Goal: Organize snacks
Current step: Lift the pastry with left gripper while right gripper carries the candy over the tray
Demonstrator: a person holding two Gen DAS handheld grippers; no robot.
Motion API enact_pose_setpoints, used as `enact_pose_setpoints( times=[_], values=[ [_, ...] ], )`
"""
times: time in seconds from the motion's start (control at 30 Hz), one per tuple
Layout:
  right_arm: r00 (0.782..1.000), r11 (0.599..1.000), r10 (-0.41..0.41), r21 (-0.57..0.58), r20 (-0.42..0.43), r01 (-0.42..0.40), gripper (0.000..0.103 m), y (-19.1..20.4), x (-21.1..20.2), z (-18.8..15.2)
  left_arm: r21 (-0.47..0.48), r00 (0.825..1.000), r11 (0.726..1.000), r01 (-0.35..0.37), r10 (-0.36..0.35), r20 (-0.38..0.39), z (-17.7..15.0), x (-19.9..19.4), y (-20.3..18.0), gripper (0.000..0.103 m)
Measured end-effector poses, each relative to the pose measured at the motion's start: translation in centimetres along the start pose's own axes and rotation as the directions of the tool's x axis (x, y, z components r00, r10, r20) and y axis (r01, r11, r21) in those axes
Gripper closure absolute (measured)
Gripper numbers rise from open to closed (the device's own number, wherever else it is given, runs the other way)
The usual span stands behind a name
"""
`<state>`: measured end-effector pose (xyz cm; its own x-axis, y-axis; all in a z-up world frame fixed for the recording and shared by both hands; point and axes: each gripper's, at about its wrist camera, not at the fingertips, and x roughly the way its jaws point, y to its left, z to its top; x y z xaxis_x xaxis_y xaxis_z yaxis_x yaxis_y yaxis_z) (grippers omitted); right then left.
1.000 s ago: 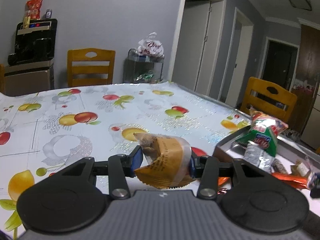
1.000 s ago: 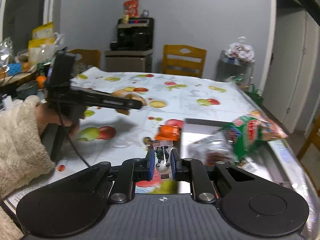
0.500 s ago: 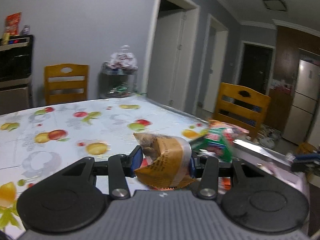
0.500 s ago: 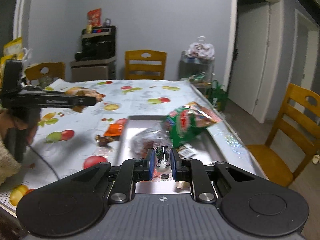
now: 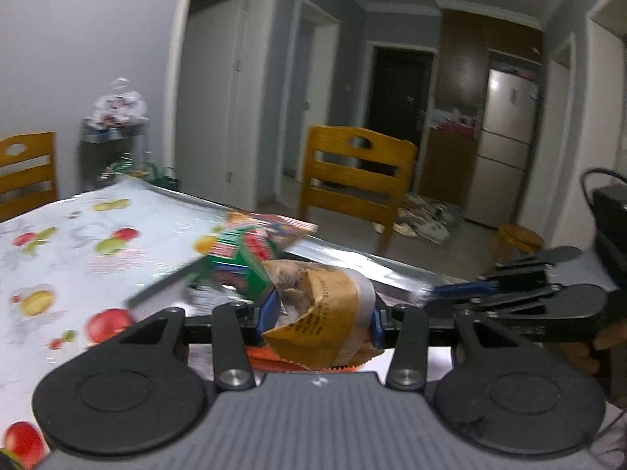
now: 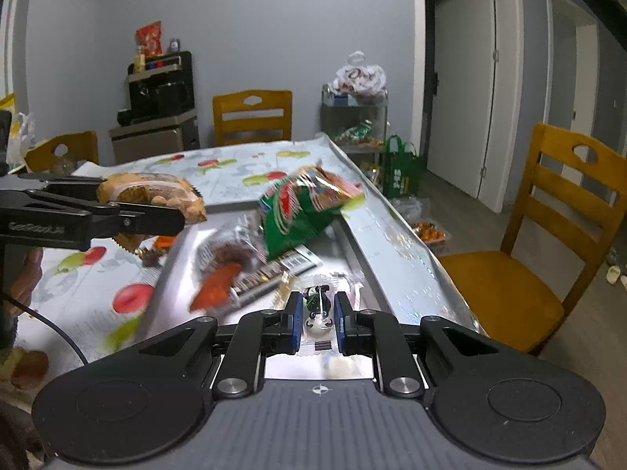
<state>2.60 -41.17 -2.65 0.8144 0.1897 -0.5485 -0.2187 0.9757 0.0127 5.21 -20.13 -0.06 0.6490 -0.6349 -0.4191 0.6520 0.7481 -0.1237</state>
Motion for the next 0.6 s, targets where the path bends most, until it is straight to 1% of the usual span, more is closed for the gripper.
enact_pose_setpoints(
  times=[0.17, 0.3, 0.37, 0.43, 0.6],
  values=[
    [1.0, 1.0, 0.009, 0.024, -0.022, -0.009, 0.084, -1.6, 0.8, -1.0, 0.074, 0.996, 0.996, 0.053, -0.048, -0.074, -0.5, 3.2, -2.7, 0.06],
    [0.999, 1.0, 0.022, 0.019, -0.035, -0.022, 0.084, -2.2, 1.2, -1.6, 0.149, 0.988, 0.984, 0.1, -0.081, -0.131, -0.7, 5.1, -4.1, 0.06],
    [0.999, 0.999, 0.031, 0.019, -0.044, -0.03, 0.084, -2.5, 1.3, -1.9, 0.197, 0.982, 0.973, 0.121, -0.088, -0.169, -0.8, 5.9, -4.6, 0.06],
    [0.998, 0.999, 0.041, 0.016, -0.052, -0.041, 0.084, -2.7, 1.5, -2.1, 0.236, 0.971, 0.96, 0.152, -0.1, -0.217, -0.9, 6.6, -5.0, 0.06],
    [0.997, 0.998, 0.061, 0.012, -0.048, -0.061, 0.084, -2.9, 1.5, -2.2, 0.319, 0.953, 0.93, 0.184, -0.089, -0.29, -1.1, 7.7, -5.5, 0.06]
  ],
)
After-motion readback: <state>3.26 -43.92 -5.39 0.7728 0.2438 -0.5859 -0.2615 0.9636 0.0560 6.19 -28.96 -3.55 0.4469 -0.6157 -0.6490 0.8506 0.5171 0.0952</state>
